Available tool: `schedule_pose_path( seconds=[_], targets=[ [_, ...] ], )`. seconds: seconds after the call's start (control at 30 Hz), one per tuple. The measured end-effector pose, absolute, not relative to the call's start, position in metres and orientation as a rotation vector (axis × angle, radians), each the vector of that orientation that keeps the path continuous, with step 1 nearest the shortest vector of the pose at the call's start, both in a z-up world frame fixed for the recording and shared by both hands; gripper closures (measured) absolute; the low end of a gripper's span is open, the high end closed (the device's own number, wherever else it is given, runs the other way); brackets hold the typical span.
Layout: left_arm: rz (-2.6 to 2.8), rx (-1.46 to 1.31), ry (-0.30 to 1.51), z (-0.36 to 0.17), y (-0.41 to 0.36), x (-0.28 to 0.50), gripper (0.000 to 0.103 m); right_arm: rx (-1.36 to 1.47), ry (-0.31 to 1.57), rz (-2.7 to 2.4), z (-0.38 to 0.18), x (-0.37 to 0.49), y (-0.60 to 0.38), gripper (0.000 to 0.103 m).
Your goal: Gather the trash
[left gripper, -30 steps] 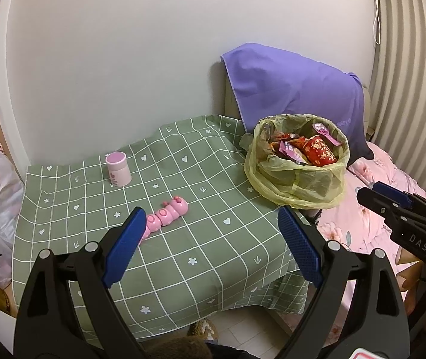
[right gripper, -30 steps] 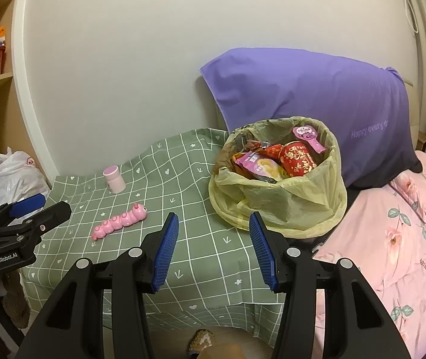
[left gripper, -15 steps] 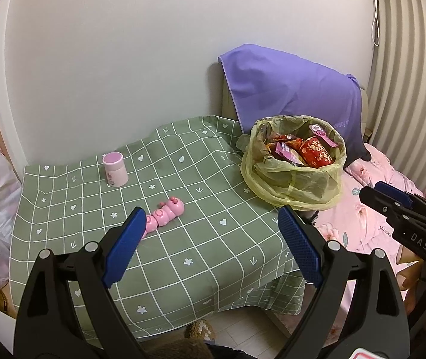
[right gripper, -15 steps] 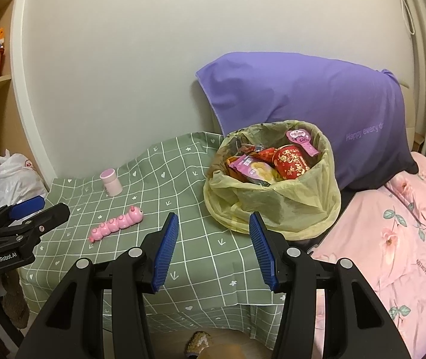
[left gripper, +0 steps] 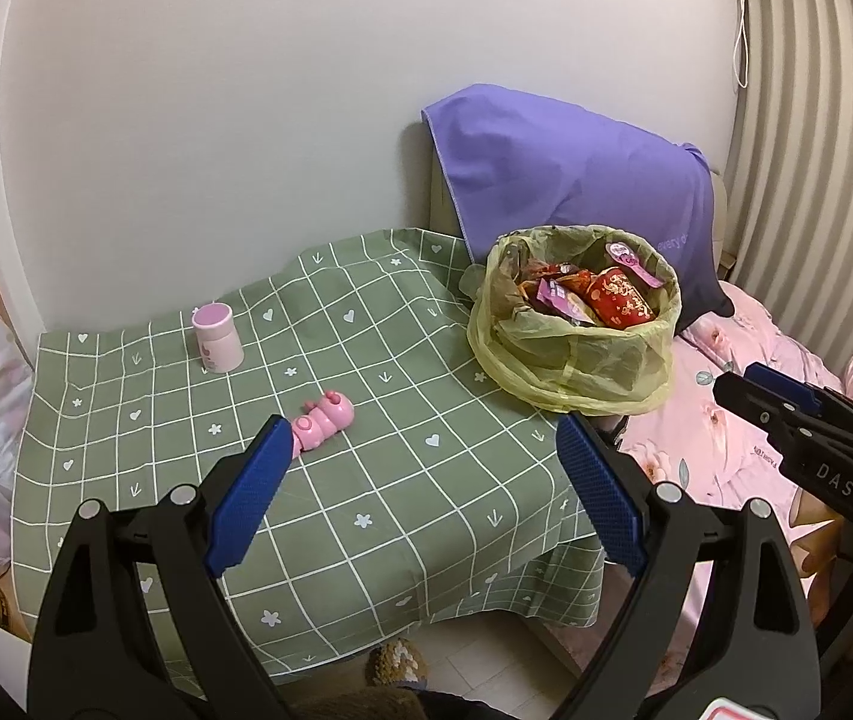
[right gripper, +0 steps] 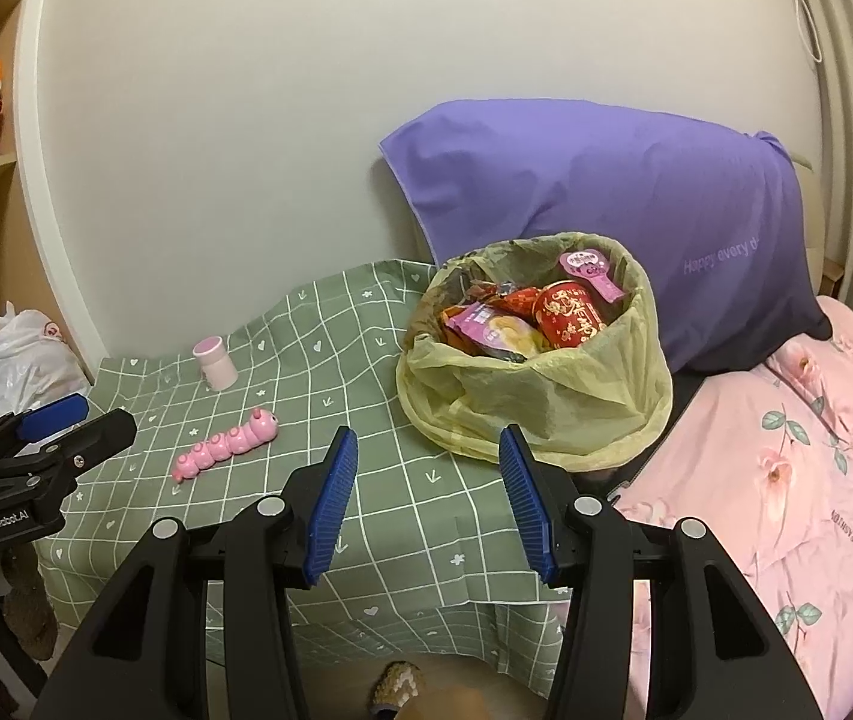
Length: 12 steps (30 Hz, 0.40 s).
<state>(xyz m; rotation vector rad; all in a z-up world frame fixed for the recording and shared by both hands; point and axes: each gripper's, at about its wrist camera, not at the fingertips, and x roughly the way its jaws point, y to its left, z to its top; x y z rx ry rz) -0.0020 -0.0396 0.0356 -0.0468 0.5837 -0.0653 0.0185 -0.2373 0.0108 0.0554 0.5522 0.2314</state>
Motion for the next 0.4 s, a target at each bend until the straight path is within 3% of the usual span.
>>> schedule_pose_path(
  seconds=[0.4],
  targets=[
    [-0.002,-0.107,0.663,0.021,-0.015,0.019,0.02,0.05,0.601,0.242,0.003,0.045,-0.229,0.056]
  ],
)
